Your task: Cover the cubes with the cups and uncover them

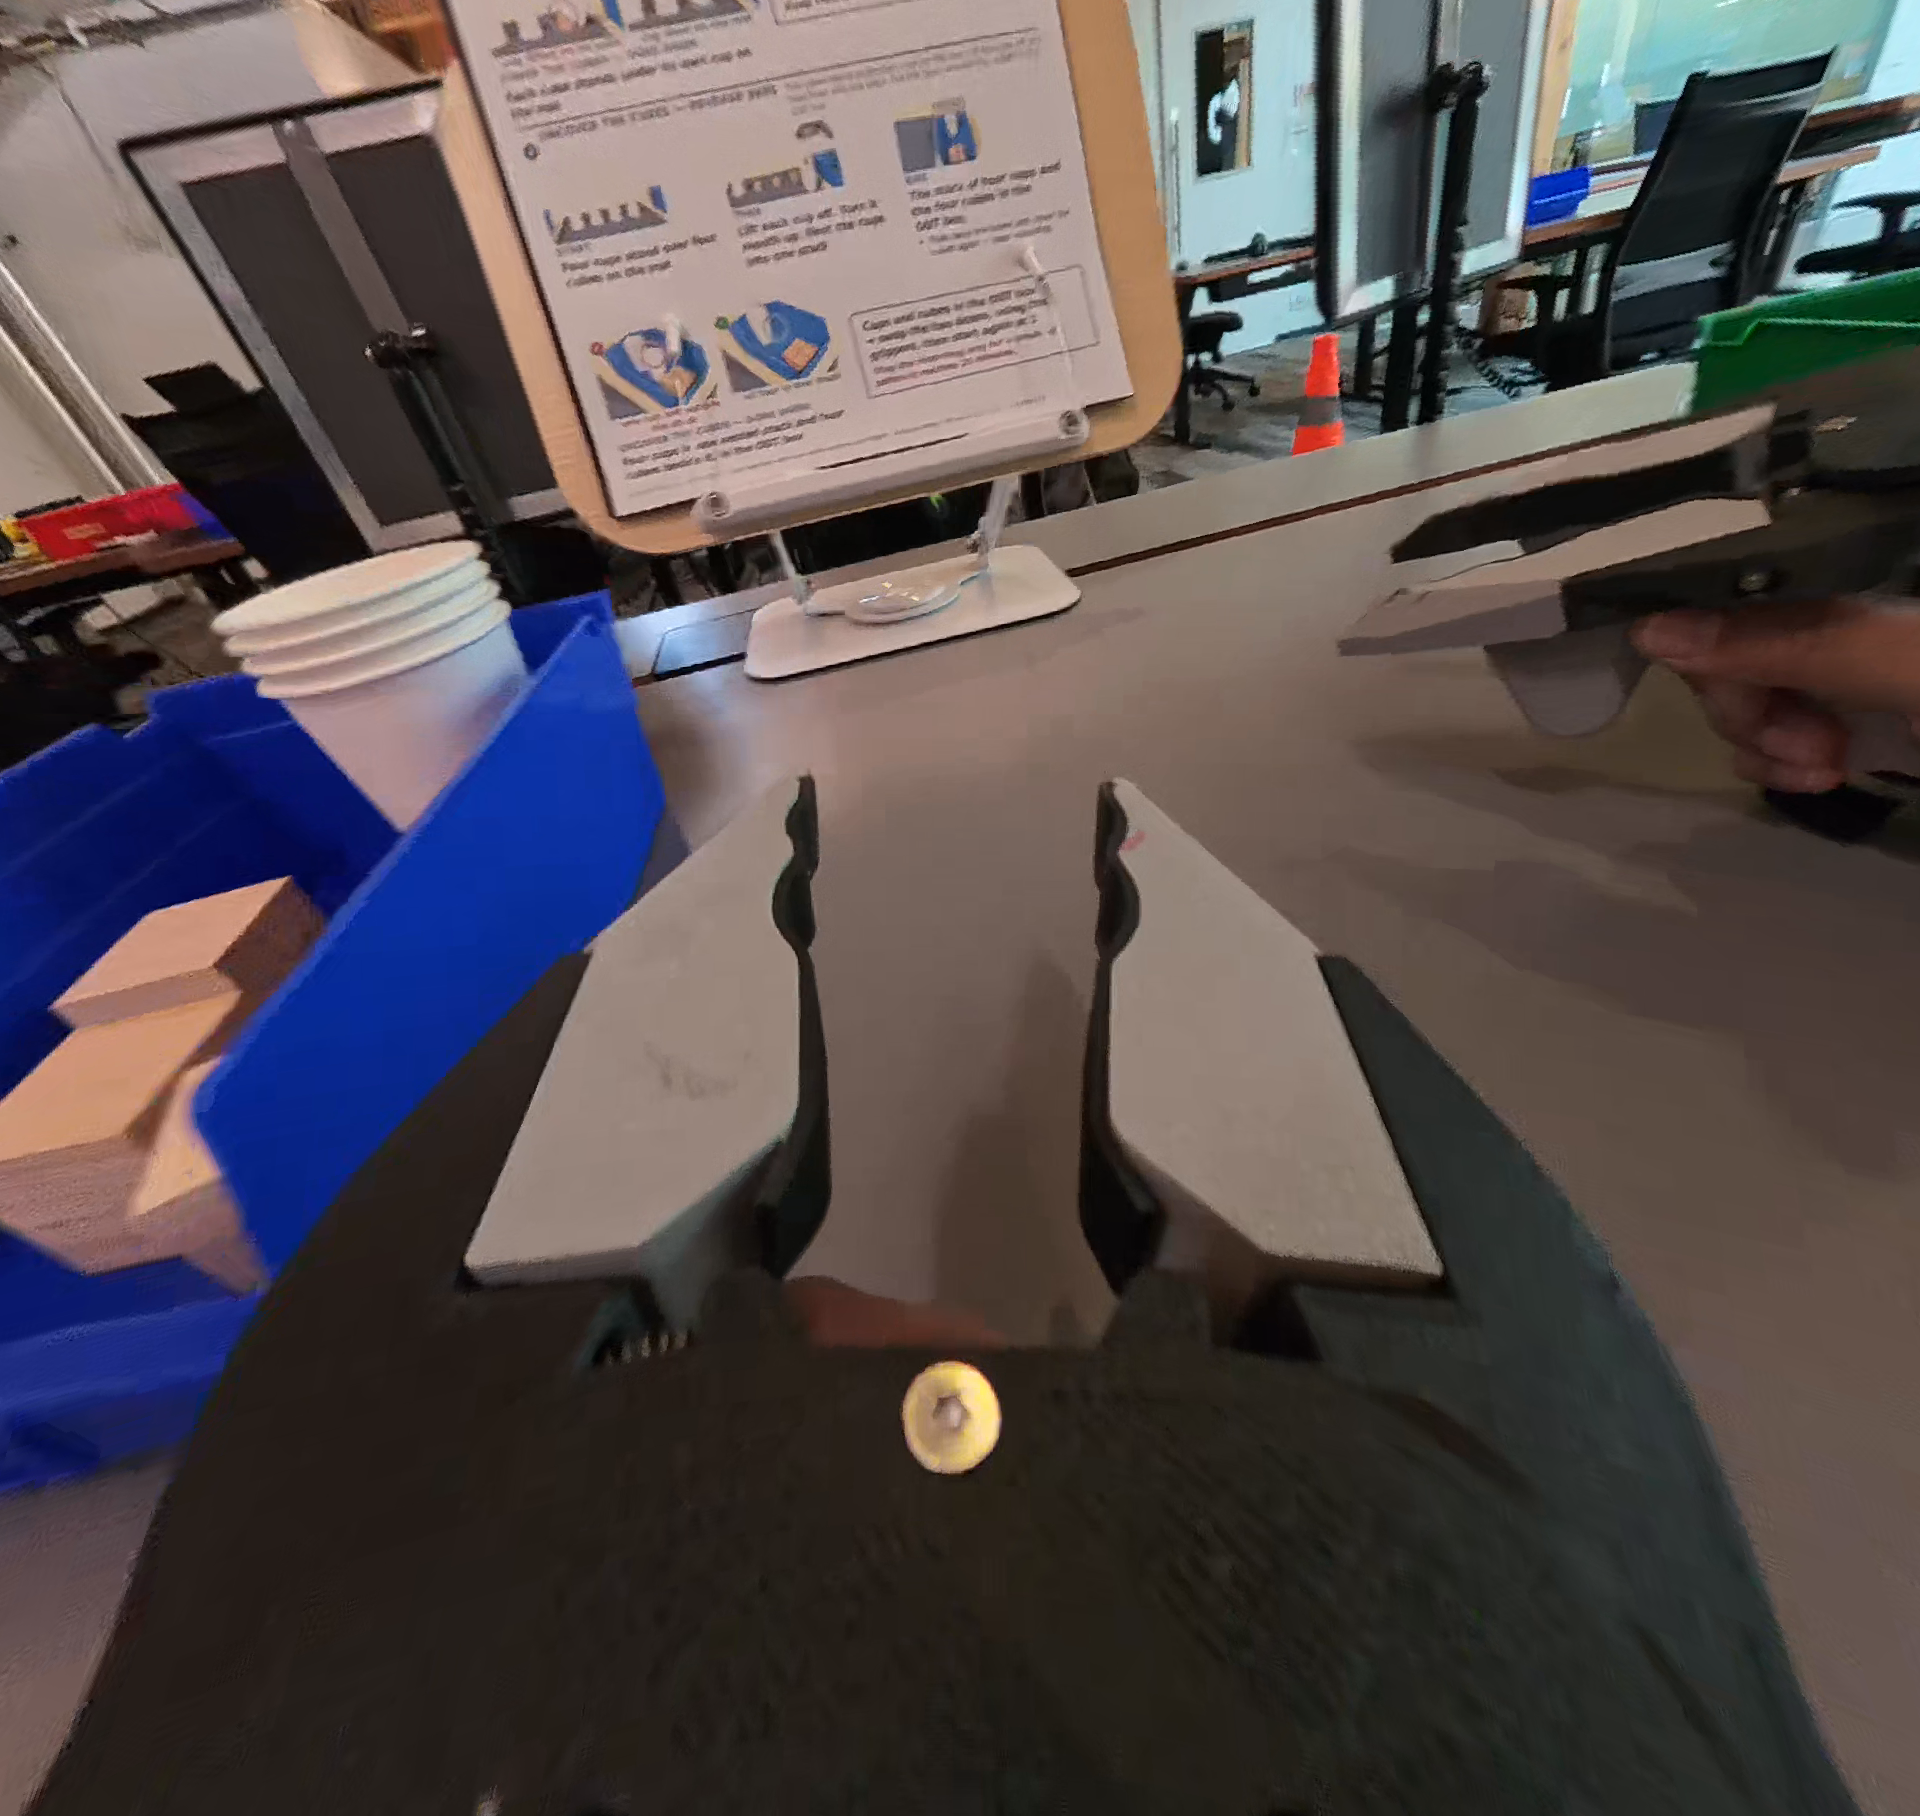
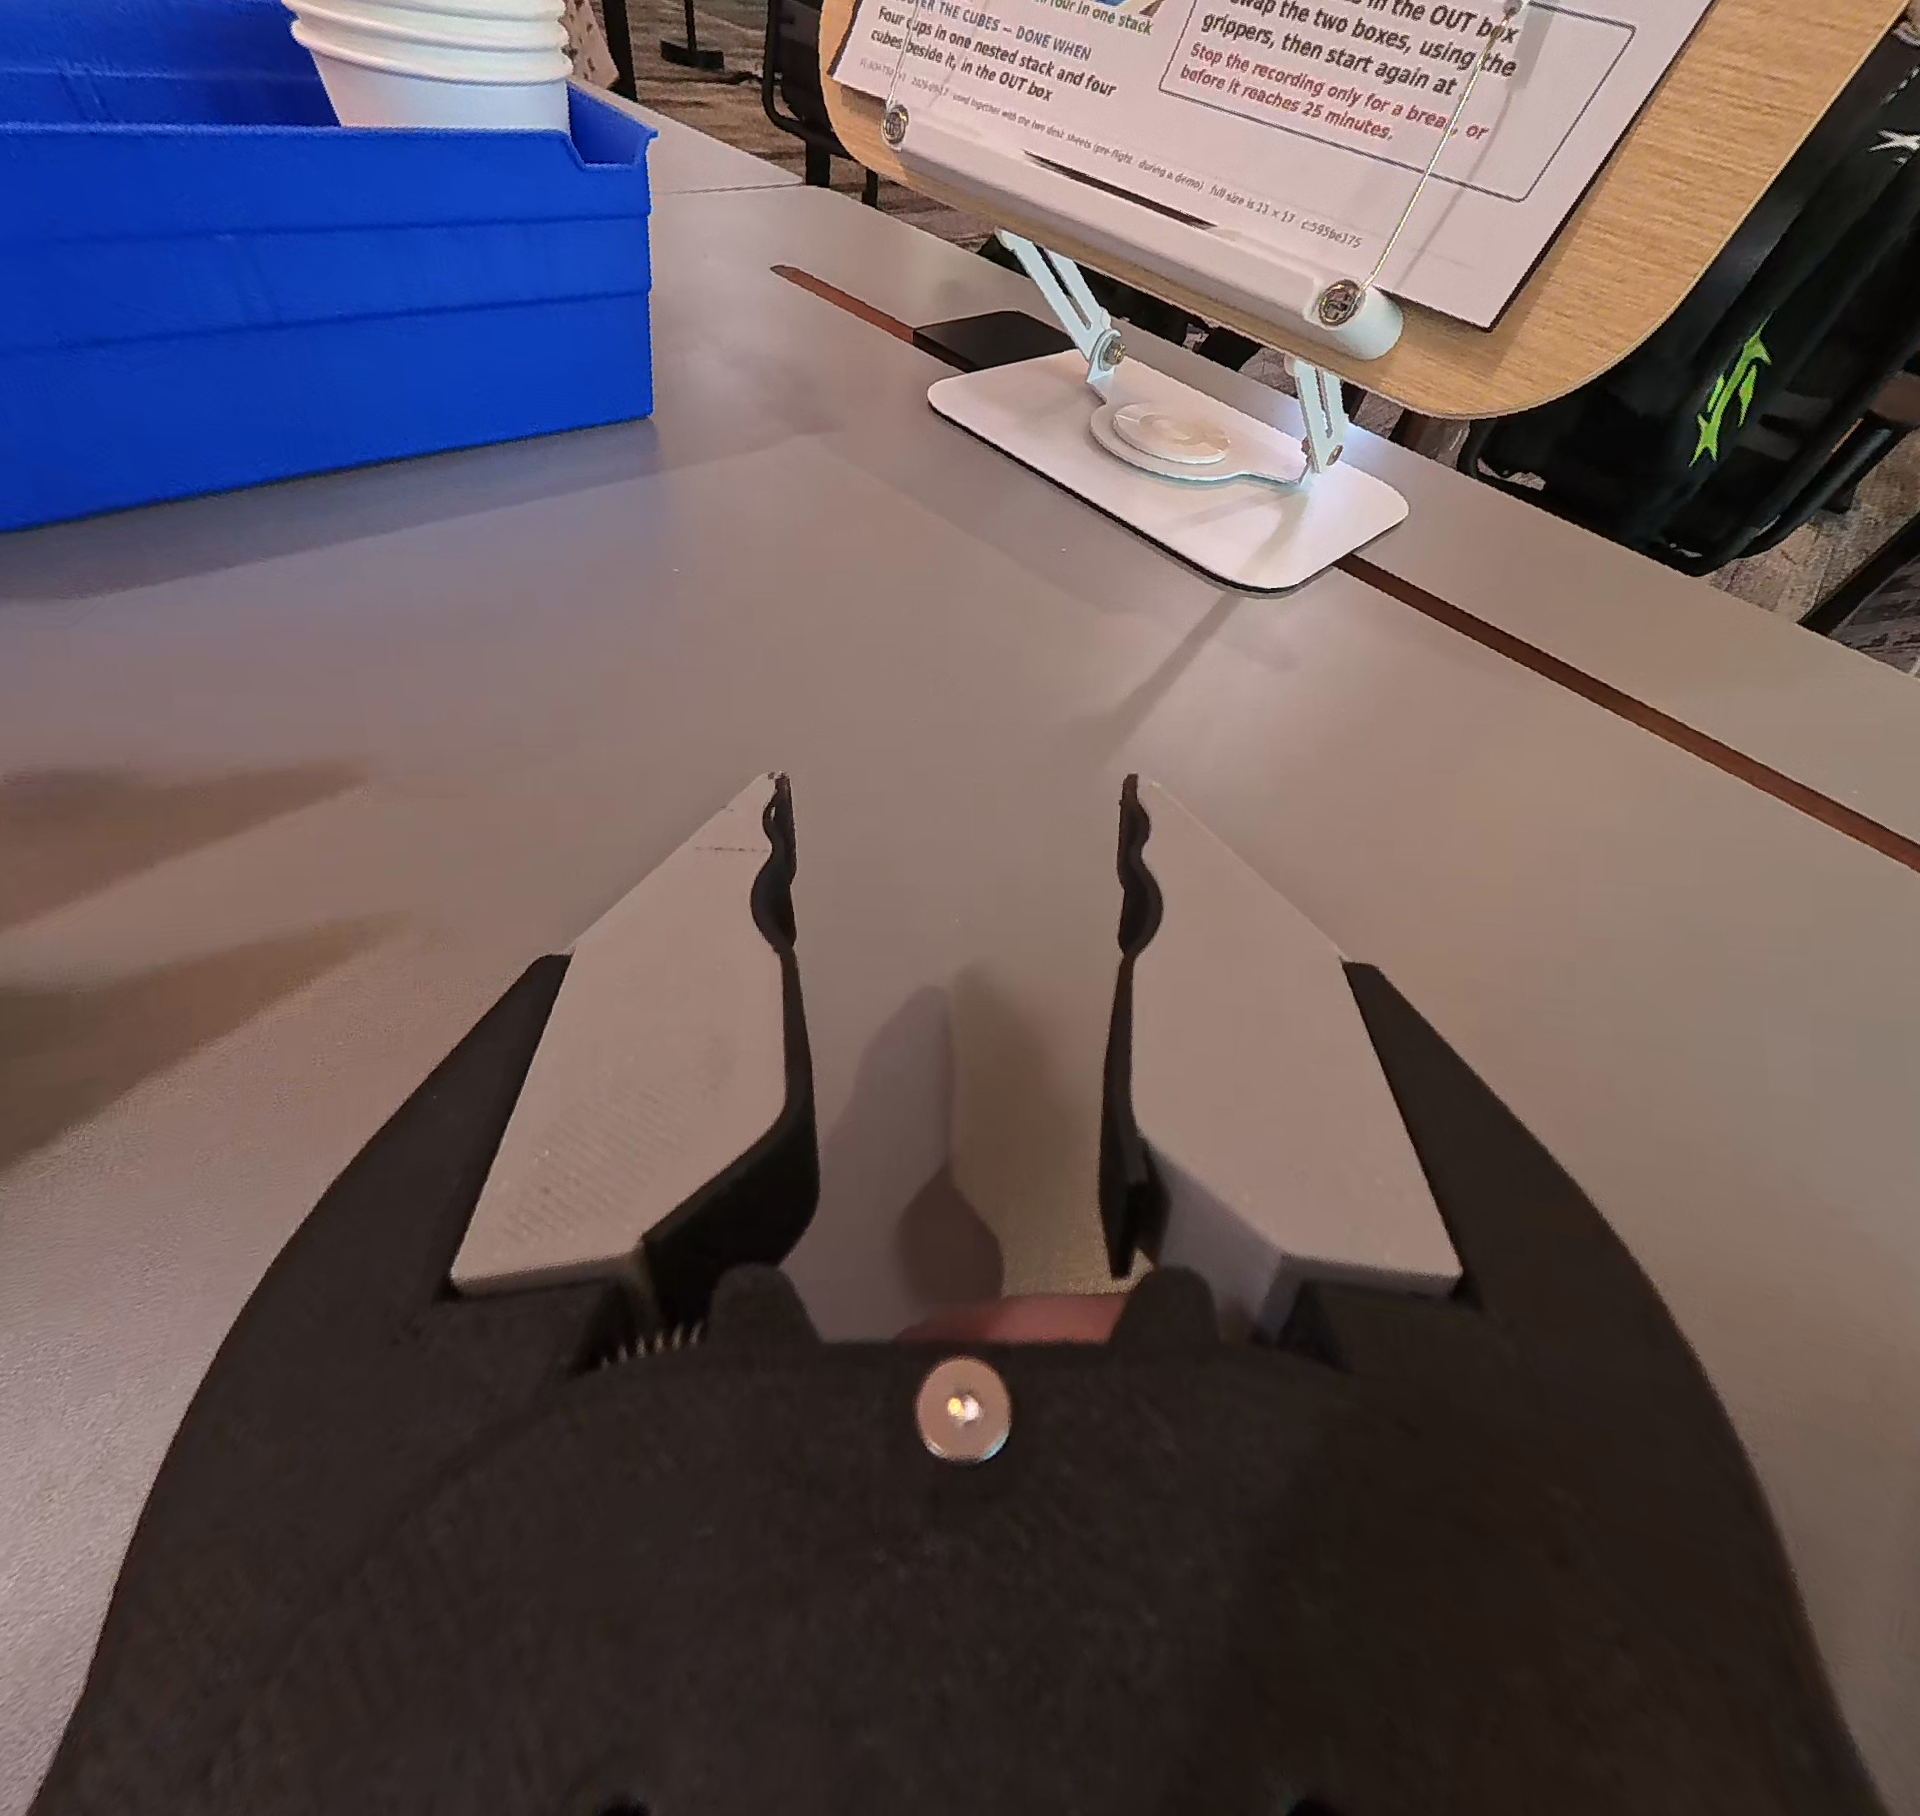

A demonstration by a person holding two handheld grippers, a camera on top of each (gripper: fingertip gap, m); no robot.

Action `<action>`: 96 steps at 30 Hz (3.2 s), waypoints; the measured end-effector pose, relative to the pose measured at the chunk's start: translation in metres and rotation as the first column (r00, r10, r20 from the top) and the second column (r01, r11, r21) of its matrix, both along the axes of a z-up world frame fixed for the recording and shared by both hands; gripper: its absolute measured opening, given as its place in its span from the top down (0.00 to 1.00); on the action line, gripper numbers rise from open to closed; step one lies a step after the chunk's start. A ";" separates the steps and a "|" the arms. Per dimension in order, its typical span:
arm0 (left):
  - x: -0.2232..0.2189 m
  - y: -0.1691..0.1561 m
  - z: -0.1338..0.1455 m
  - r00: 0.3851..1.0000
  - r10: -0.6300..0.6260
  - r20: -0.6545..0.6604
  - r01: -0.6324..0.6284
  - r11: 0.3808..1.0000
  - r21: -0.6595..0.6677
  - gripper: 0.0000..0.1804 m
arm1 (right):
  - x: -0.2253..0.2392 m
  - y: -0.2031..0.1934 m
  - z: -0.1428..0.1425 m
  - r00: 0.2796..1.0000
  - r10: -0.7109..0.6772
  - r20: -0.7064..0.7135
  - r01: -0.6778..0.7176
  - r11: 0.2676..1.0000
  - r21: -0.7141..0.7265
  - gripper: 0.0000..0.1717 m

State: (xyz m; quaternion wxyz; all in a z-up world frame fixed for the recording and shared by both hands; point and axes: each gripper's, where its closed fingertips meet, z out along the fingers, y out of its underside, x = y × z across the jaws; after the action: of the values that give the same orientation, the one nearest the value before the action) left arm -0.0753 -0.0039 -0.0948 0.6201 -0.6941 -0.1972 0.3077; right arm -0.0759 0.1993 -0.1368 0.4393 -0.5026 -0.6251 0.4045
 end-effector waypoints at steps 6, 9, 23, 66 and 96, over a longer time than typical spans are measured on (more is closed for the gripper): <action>-0.065 -0.081 0.070 0.985 0.174 0.002 -0.174 0.984 0.041 0.70 | -0.002 -0.002 -0.001 1.000 0.007 0.007 -0.007 1.000 0.023 0.66; -0.108 -0.107 0.081 0.971 0.233 0.053 -0.234 0.972 0.011 0.70 | -0.002 -0.003 -0.002 1.000 0.008 0.010 -0.009 0.999 0.034 0.66; -0.208 -0.149 -0.076 0.776 0.390 0.496 -0.104 0.854 -0.510 0.68 | -0.002 -0.002 -0.001 1.000 0.011 0.008 -0.011 1.000 0.025 0.66; 0.026 0.138 -0.057 0.753 -0.632 0.183 0.653 0.683 -0.328 0.62 | 0.021 -0.034 0.020 0.931 0.362 -0.042 -0.354 0.870 -0.344 0.61; 0.031 0.111 -0.074 0.645 -0.676 0.357 0.764 0.579 -0.284 0.76 | 0.029 -0.066 -0.018 0.896 0.422 0.140 -0.407 0.905 -0.124 0.67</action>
State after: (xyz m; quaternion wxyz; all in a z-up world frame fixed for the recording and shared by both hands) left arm -0.0445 0.1067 -0.1685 0.5067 -0.8552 0.1083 -0.0132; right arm -0.0468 0.1336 -0.1546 0.2669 -0.4088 -0.7324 0.4746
